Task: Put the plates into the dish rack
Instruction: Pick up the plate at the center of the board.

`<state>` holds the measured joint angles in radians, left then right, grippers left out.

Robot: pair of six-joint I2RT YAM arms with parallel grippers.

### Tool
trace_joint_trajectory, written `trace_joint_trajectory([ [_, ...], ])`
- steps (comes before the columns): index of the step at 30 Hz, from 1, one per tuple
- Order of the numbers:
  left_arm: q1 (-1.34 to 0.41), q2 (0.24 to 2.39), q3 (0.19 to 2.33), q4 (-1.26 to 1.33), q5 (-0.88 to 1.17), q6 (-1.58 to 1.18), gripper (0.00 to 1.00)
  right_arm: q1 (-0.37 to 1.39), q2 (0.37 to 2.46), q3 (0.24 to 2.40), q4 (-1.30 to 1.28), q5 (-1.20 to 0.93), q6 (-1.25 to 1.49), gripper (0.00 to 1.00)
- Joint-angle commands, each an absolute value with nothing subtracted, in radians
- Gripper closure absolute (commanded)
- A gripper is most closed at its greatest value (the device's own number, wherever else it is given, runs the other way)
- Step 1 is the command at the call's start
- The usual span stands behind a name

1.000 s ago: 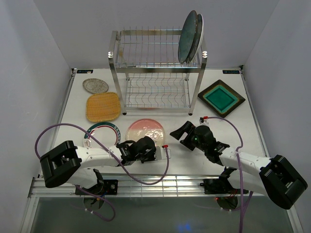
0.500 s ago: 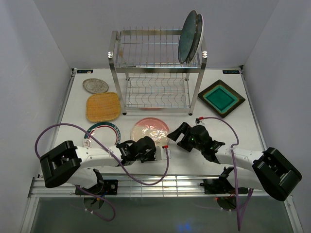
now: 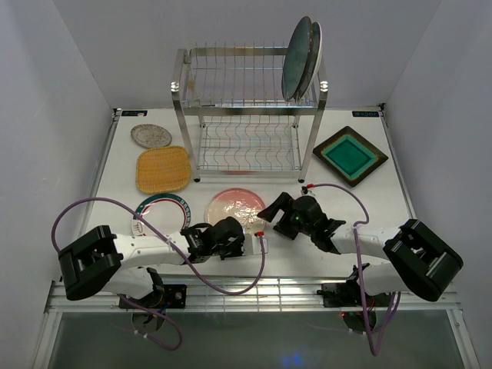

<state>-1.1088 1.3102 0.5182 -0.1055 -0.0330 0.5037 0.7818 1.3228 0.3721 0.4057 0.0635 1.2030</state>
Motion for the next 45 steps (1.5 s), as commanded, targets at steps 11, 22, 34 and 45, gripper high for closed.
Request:
trace_joint_trajectory([
  [11,-1.114,1.218,0.502,-0.101,-0.028,0.46,1.0,0.81,1.39,0.417,0.476,0.049,1.226,0.15],
  [22,-1.114,1.177,0.494,-0.087,-0.035,0.457,1.0,0.819,1.428,0.426,0.499,0.037,1.233,0.2],
  [34,-1.114,1.146,0.486,-0.08,-0.037,0.456,1.0,0.831,1.434,0.43,0.515,0.037,1.241,0.34],
  [45,-1.114,1.098,0.477,-0.071,-0.032,0.456,1.0,0.844,1.463,0.437,0.546,0.031,1.253,0.47],
])
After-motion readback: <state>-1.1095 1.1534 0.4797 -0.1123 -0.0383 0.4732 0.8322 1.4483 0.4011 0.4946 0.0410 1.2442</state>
